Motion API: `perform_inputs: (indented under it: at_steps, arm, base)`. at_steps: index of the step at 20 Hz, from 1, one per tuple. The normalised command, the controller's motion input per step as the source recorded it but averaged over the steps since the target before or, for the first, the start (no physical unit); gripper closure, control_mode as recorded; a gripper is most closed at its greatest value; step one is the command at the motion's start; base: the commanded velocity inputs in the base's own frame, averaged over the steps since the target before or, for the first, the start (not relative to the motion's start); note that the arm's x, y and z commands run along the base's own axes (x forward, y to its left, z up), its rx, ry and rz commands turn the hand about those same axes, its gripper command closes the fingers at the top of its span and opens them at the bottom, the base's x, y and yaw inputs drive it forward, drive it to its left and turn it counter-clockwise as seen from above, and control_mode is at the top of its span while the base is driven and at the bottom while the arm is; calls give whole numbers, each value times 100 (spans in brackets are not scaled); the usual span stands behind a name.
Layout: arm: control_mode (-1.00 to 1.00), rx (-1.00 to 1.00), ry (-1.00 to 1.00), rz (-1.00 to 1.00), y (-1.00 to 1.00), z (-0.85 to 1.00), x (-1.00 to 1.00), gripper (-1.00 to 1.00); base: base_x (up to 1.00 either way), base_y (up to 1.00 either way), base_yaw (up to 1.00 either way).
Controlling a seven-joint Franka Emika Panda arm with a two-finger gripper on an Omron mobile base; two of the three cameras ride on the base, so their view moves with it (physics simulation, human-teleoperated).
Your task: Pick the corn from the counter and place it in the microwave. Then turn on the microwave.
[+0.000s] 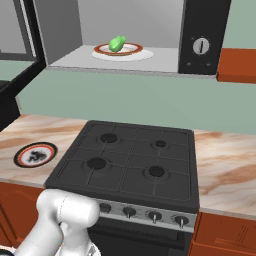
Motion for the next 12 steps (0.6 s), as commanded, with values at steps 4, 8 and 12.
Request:
perform_inputs:
  at_steps: [4,8,12]
  arm:
    - [-100,0,0,0,-34,0,2,100]
    - [-100,0,0,0,-35,0,4,100]
    - [-100,0,0,0,-34,1,6,100]
  base:
    - [0,0,0]
    - [0,0,0]
    - [0,0,0]
